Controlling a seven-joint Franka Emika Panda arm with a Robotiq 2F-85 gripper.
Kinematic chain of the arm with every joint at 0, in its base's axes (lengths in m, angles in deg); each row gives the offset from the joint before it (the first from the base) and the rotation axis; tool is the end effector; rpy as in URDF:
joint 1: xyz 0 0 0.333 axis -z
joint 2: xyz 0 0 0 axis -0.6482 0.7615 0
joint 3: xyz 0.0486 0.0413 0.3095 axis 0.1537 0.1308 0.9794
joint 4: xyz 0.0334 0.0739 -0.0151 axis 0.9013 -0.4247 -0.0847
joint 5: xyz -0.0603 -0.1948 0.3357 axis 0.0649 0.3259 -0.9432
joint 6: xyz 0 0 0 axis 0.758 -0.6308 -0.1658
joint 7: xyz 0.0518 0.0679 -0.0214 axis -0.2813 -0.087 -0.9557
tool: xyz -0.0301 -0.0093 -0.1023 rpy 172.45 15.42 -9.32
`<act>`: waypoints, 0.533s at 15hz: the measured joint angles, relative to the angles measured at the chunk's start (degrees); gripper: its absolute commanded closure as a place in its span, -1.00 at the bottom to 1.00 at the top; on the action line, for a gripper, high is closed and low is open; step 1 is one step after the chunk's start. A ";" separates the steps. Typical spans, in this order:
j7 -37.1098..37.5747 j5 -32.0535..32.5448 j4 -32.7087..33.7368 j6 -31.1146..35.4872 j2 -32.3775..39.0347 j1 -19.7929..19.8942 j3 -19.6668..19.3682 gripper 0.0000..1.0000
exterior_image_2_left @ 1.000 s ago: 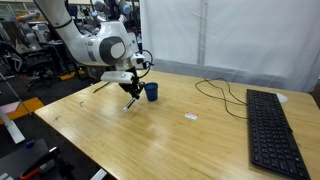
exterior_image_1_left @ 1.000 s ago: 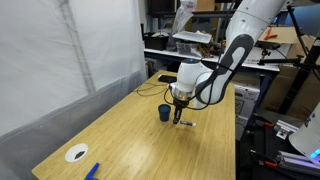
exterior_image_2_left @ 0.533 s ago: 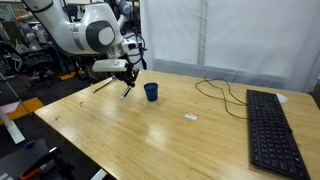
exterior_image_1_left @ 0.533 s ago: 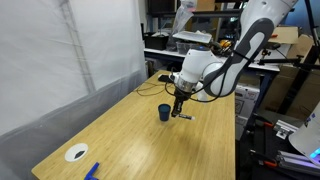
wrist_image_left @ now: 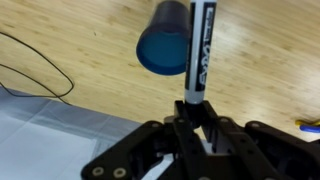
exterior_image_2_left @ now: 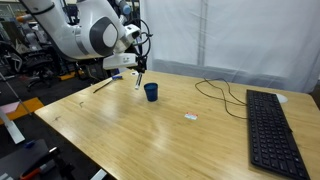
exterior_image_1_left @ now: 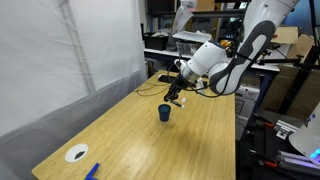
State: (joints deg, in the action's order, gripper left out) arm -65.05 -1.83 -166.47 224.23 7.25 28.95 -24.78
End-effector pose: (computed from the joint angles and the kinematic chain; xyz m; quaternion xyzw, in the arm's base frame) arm 0.5282 0.1332 0.2545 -0.9149 -0.2519 -0.3153 0.0058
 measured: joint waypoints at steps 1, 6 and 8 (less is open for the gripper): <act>-0.28 0.03 0.01 3.11 0.79 0.38 0.02 0.91; 1.31 4.01 8.95 5.20 2.05 7.76 9.15 0.91; 1.34 5.40 12.25 4.73 2.76 10.84 12.97 0.91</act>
State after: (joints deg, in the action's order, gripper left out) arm -63.71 3.57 -154.22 228.96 10.01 39.79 -11.81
